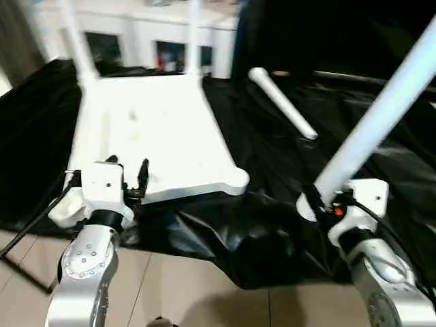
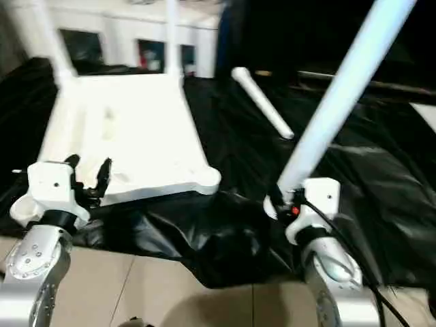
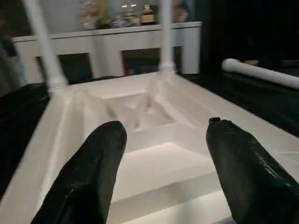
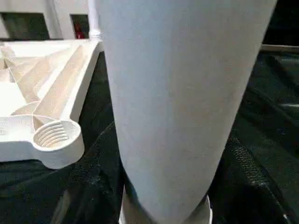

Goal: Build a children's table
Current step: Insert table leg to table base

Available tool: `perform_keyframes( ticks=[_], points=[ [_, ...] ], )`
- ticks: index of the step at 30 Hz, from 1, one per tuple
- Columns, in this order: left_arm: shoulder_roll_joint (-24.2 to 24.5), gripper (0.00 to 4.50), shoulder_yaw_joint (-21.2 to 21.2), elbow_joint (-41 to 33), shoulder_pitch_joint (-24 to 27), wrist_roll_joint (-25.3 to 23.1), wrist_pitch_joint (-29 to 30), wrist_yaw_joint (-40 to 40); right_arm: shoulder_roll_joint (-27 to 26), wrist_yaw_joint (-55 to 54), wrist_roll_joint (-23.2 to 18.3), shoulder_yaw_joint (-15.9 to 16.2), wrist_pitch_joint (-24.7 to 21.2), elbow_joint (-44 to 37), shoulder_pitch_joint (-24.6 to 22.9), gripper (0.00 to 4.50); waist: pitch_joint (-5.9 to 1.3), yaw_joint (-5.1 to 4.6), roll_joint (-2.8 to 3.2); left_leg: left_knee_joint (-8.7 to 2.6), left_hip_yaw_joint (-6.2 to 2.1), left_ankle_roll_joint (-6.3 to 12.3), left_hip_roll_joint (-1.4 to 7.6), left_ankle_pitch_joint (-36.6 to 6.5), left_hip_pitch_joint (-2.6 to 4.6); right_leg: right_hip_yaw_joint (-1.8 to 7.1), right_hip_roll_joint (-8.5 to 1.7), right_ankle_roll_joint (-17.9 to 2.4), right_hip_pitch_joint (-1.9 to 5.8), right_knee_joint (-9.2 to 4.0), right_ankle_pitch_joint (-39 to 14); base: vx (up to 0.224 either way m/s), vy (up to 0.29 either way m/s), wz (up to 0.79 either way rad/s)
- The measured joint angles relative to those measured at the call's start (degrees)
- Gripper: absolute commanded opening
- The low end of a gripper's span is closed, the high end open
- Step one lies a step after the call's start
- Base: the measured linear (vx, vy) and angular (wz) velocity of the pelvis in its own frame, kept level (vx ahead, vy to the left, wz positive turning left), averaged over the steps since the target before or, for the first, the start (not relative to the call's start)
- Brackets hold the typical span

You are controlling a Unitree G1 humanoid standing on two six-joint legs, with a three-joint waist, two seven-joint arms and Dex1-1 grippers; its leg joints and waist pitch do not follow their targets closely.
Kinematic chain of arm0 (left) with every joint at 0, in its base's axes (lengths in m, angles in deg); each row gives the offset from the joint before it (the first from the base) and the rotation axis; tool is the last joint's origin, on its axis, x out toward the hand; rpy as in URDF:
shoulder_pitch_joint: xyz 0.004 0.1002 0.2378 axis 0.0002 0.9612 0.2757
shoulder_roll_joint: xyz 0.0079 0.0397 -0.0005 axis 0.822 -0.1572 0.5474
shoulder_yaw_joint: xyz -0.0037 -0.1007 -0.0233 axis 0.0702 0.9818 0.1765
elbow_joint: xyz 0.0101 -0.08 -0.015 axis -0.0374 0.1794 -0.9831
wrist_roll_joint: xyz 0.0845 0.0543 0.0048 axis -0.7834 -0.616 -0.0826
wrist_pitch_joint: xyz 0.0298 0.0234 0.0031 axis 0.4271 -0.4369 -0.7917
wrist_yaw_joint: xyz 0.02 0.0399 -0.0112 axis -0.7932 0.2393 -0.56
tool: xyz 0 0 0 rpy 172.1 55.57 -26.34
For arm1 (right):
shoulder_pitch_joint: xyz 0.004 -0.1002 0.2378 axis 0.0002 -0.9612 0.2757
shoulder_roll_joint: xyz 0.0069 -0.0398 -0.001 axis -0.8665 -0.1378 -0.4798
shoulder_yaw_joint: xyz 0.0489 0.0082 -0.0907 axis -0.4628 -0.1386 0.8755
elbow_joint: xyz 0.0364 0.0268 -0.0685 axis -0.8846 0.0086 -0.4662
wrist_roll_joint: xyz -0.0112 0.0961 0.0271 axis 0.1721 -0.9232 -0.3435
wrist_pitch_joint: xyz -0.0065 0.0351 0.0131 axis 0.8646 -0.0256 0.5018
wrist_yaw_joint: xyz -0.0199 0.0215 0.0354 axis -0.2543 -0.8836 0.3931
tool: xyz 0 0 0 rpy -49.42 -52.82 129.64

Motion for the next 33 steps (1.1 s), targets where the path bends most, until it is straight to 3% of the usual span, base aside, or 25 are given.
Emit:
perform_keyframes(
  ticks=[2,4,5,6,7,8,9,10,12,13,16,18,20,22,23,24,25,26,27,28,29,30,31,32,33],
  points=[
    [0.1,3.20,0.0,0.0,0.1,-0.1,-0.1,-0.1,-0.4,0.5,0.0,0.5,0.1,0.0,0.1,1.93,0.40,-0.68,0.09,-0.09,-0.30,0.00,0.02,0.0,0.49,-0.25,0.05,0.0,0.58,-0.25,0.0,-0.016,0.025,-0.09],
    [0.2,3.20,-0.2,0.1,-0.1,-0.2,-0.2,-0.4,-0.9,1.0,0.0,1.0,0.1,0.1,0.0,1.93,0.98,-0.46,0.15,-0.38,0.55,0.00,-0.02,0.0,1.10,0.70,-0.07,-0.4,0.91,3.98,-3.2,-0.029,-0.012,0.01],
    [0.2,3.20,-0.4,0.1,-0.7,-0.3,-0.8,-0.8,-0.9,1.0,0.0,0.9,0.1,0.1,0.0,1.93,0.84,1.12,-1.32,-0.03,2.99,0.00,-0.02,0.0,1.68,3.49,-0.15,-0.5,1.63,8.93,-7.4,0.035,-0.102,0.07],
    [-0.3,3.20,-0.2,0.2,0.0,-0.4,-1.2,-0.8,-0.4,1.2,0.0,1.3,0.1,0.2,0.7,1.93,0.99,1.86,-2.31,2.54,3.69,-0.24,0.11,-1.4,2.35,4.70,0.06,0.3,1.60,9.85,-8.0,0.035,-0.102,0.07],
    [-0.6,3.20,-0.3,0.5,1.1,-0.4,-1.1,-0.7,0.0,1.5,0.0,1.5,0.1,0.2,0.8,1.93,1.06,2.78,-1.67,6.56,1.73,0.56,-0.27,-4.0,1.77,4.51,0.21,0.3,2.01,9.85,-8.1,0.103,-0.084,-0.02],
    [-0.7,3.20,-0.3,1.0,1.6,-0.4,-0.9,-0.7,0.1,1.8,0.0,1.7,0.1,0.3,0.7,1.93,1.20,3.12,-1.14,9.63,-1.06,1.70,-2.26,-4.6,1.92,4.68,0.28,0.3,2.62,9.51,-8.1,0.080,-0.002,-0.02],
    [-0.7,3.20,-0.5,1.1,1.6,-0.4,-0.9,-0.7,0.3,2.1,0.0,1.7,0.0,0.3,0.5,1.93,1.23,3.35,-0.76,10.08,-2.04,2.45,-3.74,-5.2,2.85,4.79,0.35,0.3,2.91,8.98,-8.1,0.080,-0.002,-0.02],
    [-0.7,3.20,-1.1,1.1,1.0,-0.5,-0.8,-0.8,1.0,2.2,0.0,1.6,0.0,0.3,0.4,1.93,1.00,3.42,0.13,6.17,-1.86,2.51,-4.38,-7.8,4.65,4.95,1.40,0.3,3.11,7.68,-8.0,0.060,0.012,0.22],
    [-0.2,3.20,-1.4,1.0,0.4,-0.5,-0.6,-0.9,0.8,2.4,0.0,2.2,-0.1,0.9,0.5,1.93,0.90,2.61,-0.18,2.96,-1.16,1.49,-4.22,-7.5,5.65,5.22,1.92,-1.5,3.16,5.47,-7.7,-0.018,0.005,0.33],
    [0.2,3.20,-1.3,0.9,1.0,-0.6,-0.5,-1.1,0.6,2.8,-0.1,2.7,-0.1,0.9,1.0,1.93,0.82,2.04,-0.15,2.30,-1.25,1.59,-4.24,-7.1,5.78,4.77,1.84,-4.0,3.07,5.44,-8.1,0.000,0.000,0.00],
    [0.7,3.20,-0.6,0.9,1.6,-0.6,0.1,-1.2,0.4,3.3,-0.2,3.0,-0.1,0.9,2.0,1.93,0.05,-0.57,-1.50,2.26,-1.14,2.01,-4.84,-7.3,6.11,4.57,0.76,-3.0,2.90,5.67,-6.3,0.078,0.013,0.03],
    [-0.6,3.20,-1.2,0.9,1.5,-0.5,0.1,-1.3,1.1,3.2,-0.2,2.3,-0.1,0.9,1.8,1.93,-0.48,-0.79,-2.05,2.66,-1.48,3.11,-4.90,-8.0,5.67,5.08,1.18,0.0,4.40,4.30,-5.9,0.155,-0.026,0.09],
    [-1.4,3.20,-2.5,0.9,1.4,-0.4,0.1,-1.4,1.5,3.0,-0.1,1.3,-0.1,1.2,1.6,1.93,-0.52,-0.32,-1.14,4.63,-2.30,4.54,-4.75,-8.6,3.93,4.92,1.69,-0.1,5.30,3.20,-5.9,0.122,0.001,0.04],
    [-1.2,3.20,-1.9,0.9,1.4,-0.4,0.1,-1.2,1.5,3.1,-0.2,1.4,-0.2,1.2,1.7,1.93,-0.85,0.76,0.58,3.41,-2.65,3.49,-3.58,-5.7,1.80,4.26,2.86,0.1,6.35,2.17,-6.2,0.094,0.024,0.01],
    [-0.9,3.20,-1.2,0.9,1.5,-0.4,0.1,-1.1,1.2,3.2,-0.2,2.0,-0.2,1.5,1.7,1.93,-0.82,0.69,0.68,3.45,-2.94,2.86,-3.43,-5.7,2.00,4.01,2.94,-0.1,6.45,2.25,-6.7,0.149,0.042,0.00],
    [-0.6,3.20,-0.5,0.8,1.6,-0.4,0.1,-1.0,0.9,3.6,-0.2,3.2,-0.3,1.8,2.3,1.93,-0.71,0.26,0.48,3.20,-3.22,2.85,-3.87,-6.0,2.21,3.60,2.85,-1.7,5.87,2.98,-7.5,0.149,0.042,0.00],
    [-0.1,3.20,0.5,0.9,1.8,-0.5,0.2,-0.8,0.7,4.1,-0.3,4.5,-0.4,1.9,3.0,1.93,-0.80,-0.53,-0.49,3.02,-3.49,3.22,-4.44,-6.3,2.43,3.57,2.14,-2.6,4.24,6.46,-8.3,0.170,0.012,0.08],
    [0.0,3.20,0.7,0.9,1.8,-0.5,0.3,-0.7,0.7,4.3,-0.3,4.5,-0.4,1.9,3.0,1.93,-0.91,-0.92,-0.69,3.02,-3.51,3.38,-4.51,-6.6,2.67,3.46,2.03,-1.9,2.55,9.29,-8.5,0.145,-0.008,0.06],
    [-0.2,3.20,0.6,0.8,1.8,-0.5,0.3,-0.7,1.0,4.4,-0.4,4.3,-0.4,1.9,3.0,1.93,-1.12,-1.39,-1.02,3.00,-3.46,3.65,-4.62,-7.0,3.03,3.55,1.78,-0.4,0.16,10.86,-8.2,0.145,-0.008,0.06],
    [-0.3,3.20,0.6,0.6,1.8,-0.5,0.3,-0.7,1.2,4.5,-0.4,4.2,-0.4,1.9,3.0,1.93,-1.27,-1.89,-1.47,2.93,-3.33,3.69,-4.94,-7.2,3.10,3.61,1.26,0.6,-1.62,10.42,-7.6,0.108,-0.030,-0.01],
    [-0.4,3.20,0.5,0.4,1.8,-0.5,0.2,-0.7,1.3,4.6,-0.4,4.1,-0.4,2.0,3.1,1.93,-1.26,-2.41,-2.70,2.86,-3.01,3.49,-5.52,-7.4,3.48,4.16,0.59,0.7,-2.74,8.48,-6.8,0.080,-0.065,-0.01],
    [-0.5,3.20,0.4,0.2,2.0,-0.5,0.3,-0.7,1.5,4.7,-0.4,4.0,-0.4,2.0,3.1,1.93,-1.12,-2.46,-4.01,2.82,-2.29,3.09,-6.31,-7.7,3.88,5.25,-0.27,0.6,-2.81,5.77,-3.7,0.080,-0.065,-0.01],
    [-1.4,3.20,-0.1,0.5,2.3,-0.5,0.4,-0.7,2.3,4.7,-0.4,3.1,-0.5,2.2,2.6,1.93,-0.94,-2.11,-4.86,3.78,-2.02,3.89,-6.36,-8.8,4.34,6.02,0.08,0.3,-1.81,5.78,-2.9,0.067,-0.120,0.05],
    [-1.9,3.20,-1.3,0.5,2.7,-0.5,0.4,-0.8,2.8,4.7,-0.4,2.5,-0.7,2.7,2.6,1.93,-0.67,-1.57,-4.46,4.87,-2.29,5.96,-6.12,-9.6,4.51,6.08,0.51,0.1,-1.10,5.33,-3.0,0.084,-0.120,-0.02],
    [-2.0,3.20,-1.8,0.5,2.8,-0.5,0.4,-0.9,2.8,4.7,-0.4,2.0,-1.0,2.7,2.6,1.93,-0.54,-1.18,-4.09,6.37,-2.79,6.05,-6.13,-9.7,3.82,6.13,1.01,-0.1,-0.42,4.84,-3.1,0.084,-0.120,-0.02]
  ],
)
